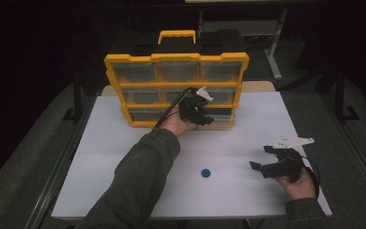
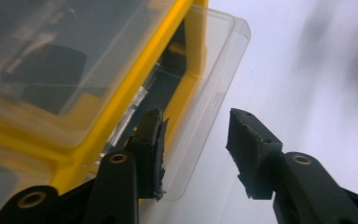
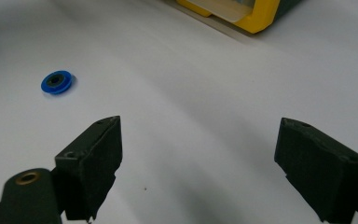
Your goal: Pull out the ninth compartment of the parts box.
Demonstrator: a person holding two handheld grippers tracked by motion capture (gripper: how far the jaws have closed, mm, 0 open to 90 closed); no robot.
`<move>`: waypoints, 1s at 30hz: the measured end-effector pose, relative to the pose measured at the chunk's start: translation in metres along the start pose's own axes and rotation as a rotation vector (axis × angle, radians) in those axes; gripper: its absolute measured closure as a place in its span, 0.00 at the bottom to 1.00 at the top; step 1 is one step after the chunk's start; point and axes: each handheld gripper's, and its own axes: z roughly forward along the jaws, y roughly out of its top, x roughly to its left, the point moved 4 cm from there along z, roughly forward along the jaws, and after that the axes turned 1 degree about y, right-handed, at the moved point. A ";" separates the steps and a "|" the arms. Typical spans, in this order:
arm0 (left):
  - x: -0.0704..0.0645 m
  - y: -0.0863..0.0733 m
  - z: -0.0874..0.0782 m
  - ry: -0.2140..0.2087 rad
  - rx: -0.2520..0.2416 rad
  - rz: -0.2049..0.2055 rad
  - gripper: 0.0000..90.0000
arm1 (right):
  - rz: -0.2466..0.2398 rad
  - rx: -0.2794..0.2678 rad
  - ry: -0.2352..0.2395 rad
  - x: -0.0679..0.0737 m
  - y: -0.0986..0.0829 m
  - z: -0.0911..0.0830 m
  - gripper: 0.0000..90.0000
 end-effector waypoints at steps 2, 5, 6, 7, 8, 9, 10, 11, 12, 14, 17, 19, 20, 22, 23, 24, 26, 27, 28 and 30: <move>0.001 -0.001 0.003 0.002 0.018 0.021 0.63 | -0.008 0.002 -0.002 0.000 0.000 0.000 0.16; 0.001 -0.002 0.006 0.006 0.024 0.022 0.63 | -0.004 0.003 -0.001 0.000 0.000 0.000 0.16; 0.001 -0.002 0.007 0.008 0.029 0.022 0.63 | -0.006 0.004 -0.001 0.000 0.000 0.000 0.16; 0.001 -0.003 0.008 0.008 0.032 0.023 0.63 | -0.006 0.005 -0.001 0.000 0.000 0.000 0.16; 0.000 -0.003 0.010 0.008 0.032 0.018 0.64 | -0.007 0.005 0.000 0.000 0.000 0.000 0.16; 0.000 -0.003 0.010 0.008 0.041 0.030 0.65 | -0.007 0.006 0.000 0.000 0.000 0.000 0.16; 0.000 -0.003 0.011 0.005 0.040 0.033 0.67 | -0.008 0.007 0.000 0.000 0.000 0.001 0.16; -0.001 -0.002 0.012 0.004 0.035 0.032 0.69 | -0.007 0.007 0.000 0.000 0.000 0.000 0.16; -0.001 -0.002 0.012 0.004 0.038 0.035 0.69 | -0.007 0.006 0.000 0.000 0.000 0.000 0.16; -0.001 -0.003 0.011 -0.006 0.037 0.037 0.71 | -0.004 0.004 0.000 0.000 0.000 0.000 0.16; -0.003 -0.003 0.010 -0.029 0.033 0.036 0.72 | -0.005 0.003 0.001 0.000 0.000 0.000 0.16; -0.003 -0.004 0.008 -0.041 0.045 0.049 0.73 | -0.005 0.004 0.002 0.000 0.000 0.000 0.16; -0.005 -0.004 0.008 -0.049 0.036 0.037 0.73 | -0.005 0.004 0.003 0.000 0.000 0.000 0.16; -0.006 -0.004 0.008 -0.059 0.031 0.025 0.74 | -0.004 0.002 0.002 0.000 0.000 0.000 0.16; -0.007 -0.004 0.008 -0.064 0.033 0.021 0.74 | -0.005 0.002 0.002 0.000 0.000 0.000 0.16; -0.007 -0.004 0.008 -0.067 0.033 0.019 0.74 | -0.009 0.002 0.003 0.000 0.000 0.000 0.16; -0.008 -0.004 0.007 -0.075 0.035 0.020 0.74 | -0.007 0.001 0.002 0.000 0.000 0.000 0.16; -0.008 -0.004 0.007 -0.078 0.034 0.020 0.74 | -0.007 0.000 0.001 0.000 0.000 0.000 0.16; -0.008 -0.005 0.006 -0.082 0.035 0.022 0.75 | -0.007 0.000 0.001 0.000 0.000 0.000 0.16; -0.009 -0.005 0.006 -0.090 0.036 0.022 0.75 | -0.007 0.000 0.000 0.000 0.000 0.000 0.16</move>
